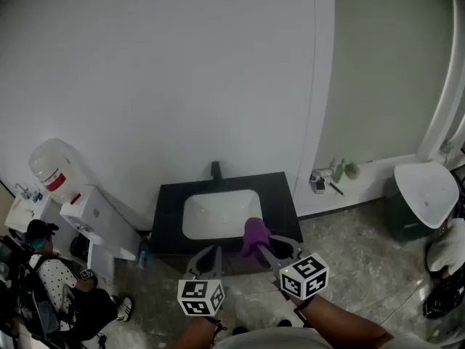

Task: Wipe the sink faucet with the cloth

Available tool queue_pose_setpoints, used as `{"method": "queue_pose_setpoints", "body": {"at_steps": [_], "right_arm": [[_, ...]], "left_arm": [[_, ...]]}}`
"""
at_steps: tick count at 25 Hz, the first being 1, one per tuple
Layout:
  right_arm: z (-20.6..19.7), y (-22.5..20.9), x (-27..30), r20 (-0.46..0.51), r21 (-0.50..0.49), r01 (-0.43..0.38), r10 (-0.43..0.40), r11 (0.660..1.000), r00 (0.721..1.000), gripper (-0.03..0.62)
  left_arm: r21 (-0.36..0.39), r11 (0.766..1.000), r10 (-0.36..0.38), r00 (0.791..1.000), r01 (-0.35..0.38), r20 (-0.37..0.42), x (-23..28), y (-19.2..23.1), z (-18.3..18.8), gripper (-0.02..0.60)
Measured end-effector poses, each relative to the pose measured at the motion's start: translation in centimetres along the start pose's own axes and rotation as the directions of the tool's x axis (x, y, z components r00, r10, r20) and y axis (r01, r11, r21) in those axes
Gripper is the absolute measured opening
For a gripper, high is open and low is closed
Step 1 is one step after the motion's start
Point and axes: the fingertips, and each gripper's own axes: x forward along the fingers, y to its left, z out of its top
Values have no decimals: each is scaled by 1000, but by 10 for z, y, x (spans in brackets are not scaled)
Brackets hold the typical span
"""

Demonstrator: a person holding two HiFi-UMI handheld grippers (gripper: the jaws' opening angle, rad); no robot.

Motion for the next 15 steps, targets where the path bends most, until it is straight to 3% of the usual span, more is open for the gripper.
{"method": "queue_pose_setpoints", "body": {"at_steps": [15], "right_arm": [[-1, 3, 9, -3, 35, -6, 6, 999, 1000, 64]], "left_arm": [[-5, 1000, -16, 1000, 16, 19, 0, 3, 10, 5]]}}
